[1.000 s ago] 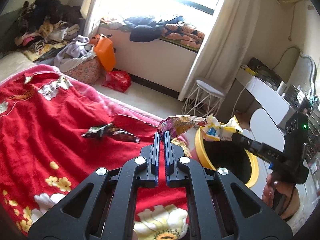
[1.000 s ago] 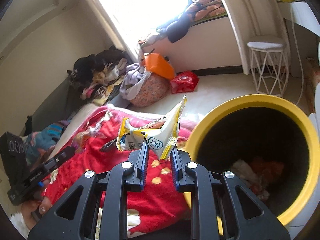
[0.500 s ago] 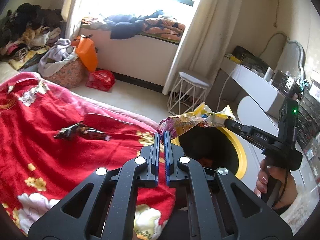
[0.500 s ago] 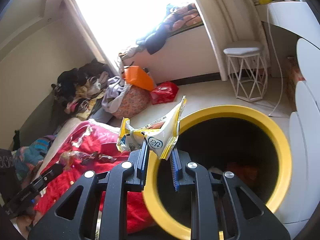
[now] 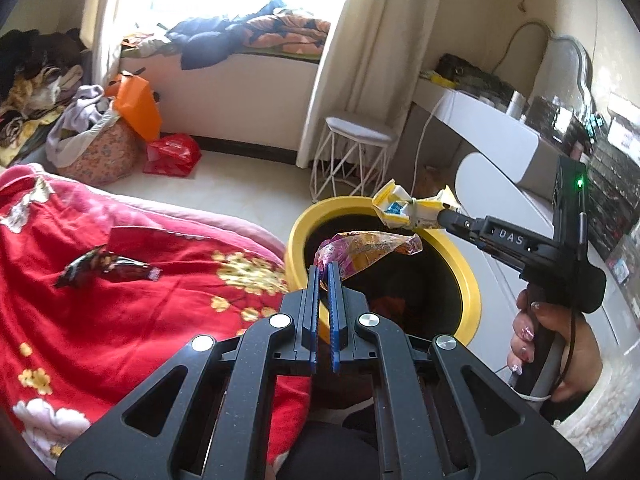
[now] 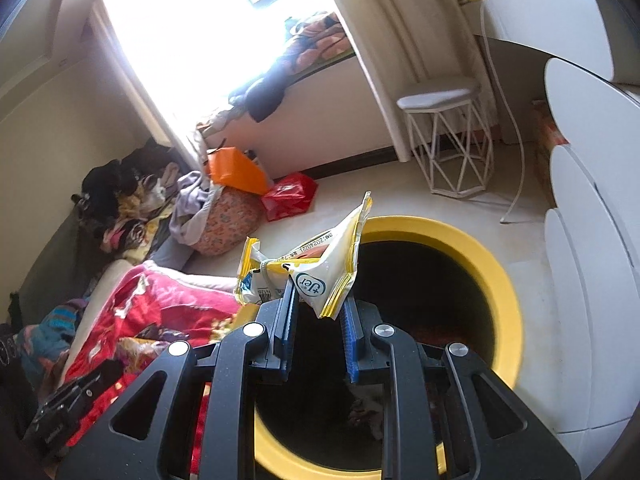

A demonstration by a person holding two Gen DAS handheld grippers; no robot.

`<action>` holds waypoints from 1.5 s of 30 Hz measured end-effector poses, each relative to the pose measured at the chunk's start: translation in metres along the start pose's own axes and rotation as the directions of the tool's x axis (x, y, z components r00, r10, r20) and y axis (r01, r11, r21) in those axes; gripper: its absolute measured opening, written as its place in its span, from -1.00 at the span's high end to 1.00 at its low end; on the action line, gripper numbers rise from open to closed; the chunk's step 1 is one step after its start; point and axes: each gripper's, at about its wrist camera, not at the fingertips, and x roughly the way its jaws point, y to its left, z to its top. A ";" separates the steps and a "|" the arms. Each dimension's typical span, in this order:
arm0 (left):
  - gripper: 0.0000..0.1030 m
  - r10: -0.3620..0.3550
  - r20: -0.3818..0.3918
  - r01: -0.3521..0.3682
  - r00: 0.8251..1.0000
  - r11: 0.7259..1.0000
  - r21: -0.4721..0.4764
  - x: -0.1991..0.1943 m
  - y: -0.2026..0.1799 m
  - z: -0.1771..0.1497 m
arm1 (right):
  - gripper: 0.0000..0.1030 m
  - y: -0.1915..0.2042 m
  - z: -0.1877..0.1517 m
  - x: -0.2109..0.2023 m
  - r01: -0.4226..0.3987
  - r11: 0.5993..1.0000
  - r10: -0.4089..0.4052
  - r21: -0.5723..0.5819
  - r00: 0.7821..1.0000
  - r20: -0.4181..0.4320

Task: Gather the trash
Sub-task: 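Carry clear wrapper and chip bag over the bin with both tools, then open both tools to drop the wrapper and chip bag into the bin, then move both tools back to the last wrappers on the bedspread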

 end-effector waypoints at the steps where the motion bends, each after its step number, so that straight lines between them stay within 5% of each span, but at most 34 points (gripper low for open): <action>1: 0.96 -0.003 -0.008 0.003 1.000 1.000 0.007 0.004 -0.003 0.000 | 0.63 -0.002 0.000 0.000 0.007 1.000 -0.007 0.006 1.000 0.002; 7: 0.95 -0.019 -0.053 0.021 0.998 0.999 0.044 0.026 -0.022 -0.002 | 0.61 -0.018 0.000 0.001 0.028 0.999 -0.028 0.037 1.000 0.003; 10: 0.89 -0.030 -0.070 0.033 0.997 0.998 0.047 0.038 -0.029 -0.003 | 0.44 -0.025 0.000 0.003 0.005 0.997 -0.005 0.071 1.000 -0.001; 11: 0.80 -0.031 -0.073 0.034 0.997 0.998 0.044 0.040 -0.030 -0.003 | 0.32 -0.027 0.000 0.002 0.003 0.997 -0.003 0.077 1.000 0.000; 13: 0.07 -0.034 -0.072 0.037 0.997 0.999 0.031 0.044 -0.030 -0.004 | 0.12 -0.029 0.000 0.001 0.007 0.997 -0.007 0.083 1.000 0.005; 26: -0.72 0.067 0.021 -0.065 0.998 0.995 -0.069 0.015 0.006 -0.002 | 0.01 0.002 -0.005 0.007 -0.040 0.999 0.040 -0.021 0.999 -0.018; 45: -0.79 0.291 0.069 -0.271 0.954 0.938 -0.215 -0.028 0.092 -0.005 | -0.10 0.102 -0.033 0.027 -0.190 0.946 0.162 -0.262 0.979 -0.126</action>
